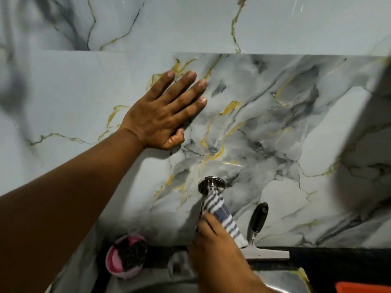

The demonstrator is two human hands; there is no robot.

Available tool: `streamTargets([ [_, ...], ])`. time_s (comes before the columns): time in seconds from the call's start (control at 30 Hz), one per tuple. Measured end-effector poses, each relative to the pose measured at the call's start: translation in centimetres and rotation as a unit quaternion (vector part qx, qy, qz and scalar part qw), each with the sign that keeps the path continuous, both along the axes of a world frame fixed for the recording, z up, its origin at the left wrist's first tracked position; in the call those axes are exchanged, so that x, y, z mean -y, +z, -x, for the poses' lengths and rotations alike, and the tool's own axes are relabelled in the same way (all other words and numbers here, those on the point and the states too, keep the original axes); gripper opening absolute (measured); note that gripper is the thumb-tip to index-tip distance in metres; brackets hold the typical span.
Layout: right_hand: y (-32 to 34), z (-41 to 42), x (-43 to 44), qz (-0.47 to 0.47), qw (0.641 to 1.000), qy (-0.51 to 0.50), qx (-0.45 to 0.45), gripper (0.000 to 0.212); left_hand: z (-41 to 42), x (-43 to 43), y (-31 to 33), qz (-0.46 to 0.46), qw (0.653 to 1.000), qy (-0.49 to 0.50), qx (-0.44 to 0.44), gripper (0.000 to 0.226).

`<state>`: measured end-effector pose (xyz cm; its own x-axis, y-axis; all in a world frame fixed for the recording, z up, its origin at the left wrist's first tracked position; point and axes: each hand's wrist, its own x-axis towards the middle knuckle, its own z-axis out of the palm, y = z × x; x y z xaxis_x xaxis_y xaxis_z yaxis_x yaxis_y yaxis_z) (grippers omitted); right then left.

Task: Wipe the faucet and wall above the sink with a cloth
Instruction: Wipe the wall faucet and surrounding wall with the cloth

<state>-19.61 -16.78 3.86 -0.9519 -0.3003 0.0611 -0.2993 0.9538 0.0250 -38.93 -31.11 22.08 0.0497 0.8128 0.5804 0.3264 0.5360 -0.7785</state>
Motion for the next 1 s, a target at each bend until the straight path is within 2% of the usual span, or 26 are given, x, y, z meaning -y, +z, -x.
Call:
streamTargets([
  [0.03, -0.7, -0.8, -0.1, 0.093, 0.995, -0.017, -0.009, 0.082, 0.0, 0.0, -0.1, 0.0, 1.0, 0.0, 0.004, 0.072],
  [0.07, -1.4, -1.6, -1.3, 0.151, 0.988, -0.015, -0.017, 0.056, 0.0, 0.0, -0.1, 0.0, 1.0, 0.001, 0.008, 0.072],
  [0.1, -1.7, -1.9, -2.5, 0.187, 0.982, 0.019, -0.029, 0.045, 0.0, 0.1, 0.0, 0.001, 1.0, 0.002, 0.009, 0.072],
  [0.13, -1.9, -2.7, -3.1, 0.149, 0.984, 0.043, -0.091, 0.064, 0.0, 0.1, 0.0, 0.002, 1.0, 0.001, 0.008, 0.072],
  [0.17, -1.8, -2.6, -3.6, 0.179, 0.981, 0.058, -0.05, 0.066, 0.0, 0.0, 0.0, 0.002, 1.0, -0.001, 0.007, 0.072],
  [0.2, -1.7, -2.2, -4.2, 0.259, 0.965, 0.029, -0.015, 0.066, 0.0, 0.0, 0.0, 0.001, 1.0, -0.002, 0.008, 0.072],
  [0.23, -0.8, -1.9, -4.2, 0.45, 0.892, -0.033, 0.03, 0.067, -0.1, 0.0, 0.0, 0.001, 1.0, -0.002, 0.009, 0.072],
  [0.27, -0.3, -0.9, -4.4, 0.629, 0.768, -0.11, 0.054, 0.064, -0.1, 0.0, -0.1, 0.001, 1.0, -0.002, 0.011, 0.072],
  [0.3, 0.7, 0.3, -3.6, 0.727, 0.656, -0.169, 0.109, 0.057, -0.1, 0.0, 0.0, 0.001, 1.0, -0.002, 0.012, 0.072],
  [0.33, 1.2, 1.4, -3.7, 0.802, 0.526, -0.181, 0.217, 0.055, -0.1, 0.0, 0.0, 0.001, 1.0, -0.002, 0.01, 0.072],
  [0.37, 1.5, 2.7, -3.8, 0.846, 0.417, -0.169, 0.285, 0.057, -0.1, 0.0, 0.1, 0.001, 1.0, -0.001, 0.008, 0.072],
  [0.4, 1.5, 3.9, -3.8, 0.871, 0.345, -0.173, 0.302, 0.057, 0.0, 0.1, 0.1, 0.001, 1.0, -0.001, 0.006, 0.072],
  [0.47, 1.4, 4.6, -4.0, 0.9, 0.254, -0.151, 0.322, 0.056, 0.0, 0.0, 0.1, -0.001, 1.0, 0.002, 0.003, 0.073],
  [0.5, 0.7, 4.4, -3.9, 0.905, 0.235, -0.133, 0.33, 0.055, 0.0, 0.0, 0.0, -0.002, 1.0, 0.005, 0.002, 0.073],
  [0.63, -3.1, 1.3, -4.1, 0.893, 0.266, -0.075, 0.356, 0.049, 0.0, 0.0, 0.0, 0.0, 1.0, 0.004, 0.004, 0.072],
  [0.67, -3.6, 0.7, -4.5, 0.891, 0.3, -0.068, 0.334, 0.049, -0.1, 0.0, 0.0, 0.001, 1.0, 0.004, 0.006, 0.072],
  [0.8, -2.5, 1.9, -5.4, 0.864, 0.364, -0.089, 0.336, 0.044, -0.1, 0.0, 0.1, 0.004, 1.0, 0.009, 0.009, 0.072],
  [0.9, -0.5, 3.5, -4.4, 0.876, 0.344, -0.149, 0.304, 0.049, -0.1, 0.0, 0.1, 0.002, 1.0, 0.011, 0.003, 0.072],
  [0.93, -0.5, 3.1, -4.1, 0.884, 0.322, -0.154, 0.303, 0.05, -0.2, 0.0, 0.1, 0.001, 1.0, 0.011, 0.004, 0.072],
  [1.0, -2.2, 2.4, -4.2, 0.869, 0.348, -0.198, 0.291, 0.044, -0.2, -0.1, 0.1, 0.0, 1.0, 0.012, 0.004, 0.072],
])
